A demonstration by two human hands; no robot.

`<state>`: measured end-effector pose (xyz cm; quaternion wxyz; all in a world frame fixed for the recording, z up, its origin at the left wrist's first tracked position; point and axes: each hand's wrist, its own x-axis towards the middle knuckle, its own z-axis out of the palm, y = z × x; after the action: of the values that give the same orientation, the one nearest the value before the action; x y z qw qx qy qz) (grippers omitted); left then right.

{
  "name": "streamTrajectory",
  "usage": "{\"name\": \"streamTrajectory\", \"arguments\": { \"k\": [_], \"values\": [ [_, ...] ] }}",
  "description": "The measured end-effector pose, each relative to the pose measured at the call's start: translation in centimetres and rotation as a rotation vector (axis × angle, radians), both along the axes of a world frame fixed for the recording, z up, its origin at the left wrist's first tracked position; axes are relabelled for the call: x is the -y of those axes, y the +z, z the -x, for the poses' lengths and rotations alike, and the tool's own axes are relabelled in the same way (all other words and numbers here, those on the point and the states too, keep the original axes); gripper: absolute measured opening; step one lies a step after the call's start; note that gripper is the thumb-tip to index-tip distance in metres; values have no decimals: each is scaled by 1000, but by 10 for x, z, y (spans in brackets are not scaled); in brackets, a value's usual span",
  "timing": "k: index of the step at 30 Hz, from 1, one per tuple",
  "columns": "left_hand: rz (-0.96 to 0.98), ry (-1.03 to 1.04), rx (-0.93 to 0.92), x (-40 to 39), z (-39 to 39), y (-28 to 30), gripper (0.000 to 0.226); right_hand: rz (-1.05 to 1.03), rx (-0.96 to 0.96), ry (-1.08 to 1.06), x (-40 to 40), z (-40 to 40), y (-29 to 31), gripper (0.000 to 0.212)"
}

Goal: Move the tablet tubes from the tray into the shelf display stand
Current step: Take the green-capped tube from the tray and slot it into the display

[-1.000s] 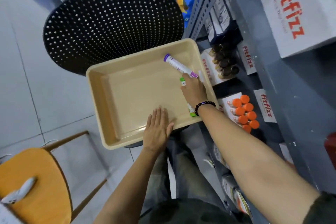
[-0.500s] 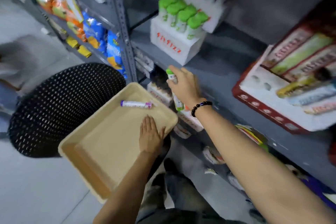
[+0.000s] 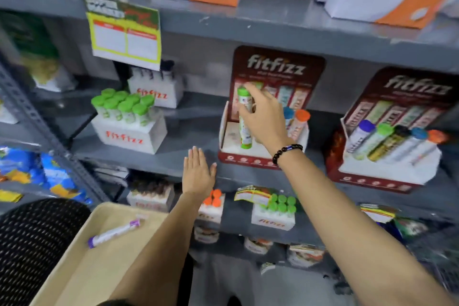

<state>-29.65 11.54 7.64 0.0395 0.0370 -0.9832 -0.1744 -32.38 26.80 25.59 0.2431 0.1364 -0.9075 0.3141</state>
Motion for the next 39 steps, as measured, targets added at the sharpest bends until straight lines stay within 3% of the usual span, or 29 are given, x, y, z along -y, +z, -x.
{"name": "streamTrajectory", "arguments": {
  "k": [7,11,20,39],
  "values": [
    [129,-5,110,-4,7,-13,65,99,63,-5,-25,13,-1,30],
    [129,-9,134,-3,9,-12,65,142,222,-19,-21,24,11,48],
    [146,-17,161,-3,9,-11,66,32,428,8,-27,39,36,43],
    [179,-4,161,-4,11,-15,67,-202,364,-20,-19,39,21,41]
  ]
}}
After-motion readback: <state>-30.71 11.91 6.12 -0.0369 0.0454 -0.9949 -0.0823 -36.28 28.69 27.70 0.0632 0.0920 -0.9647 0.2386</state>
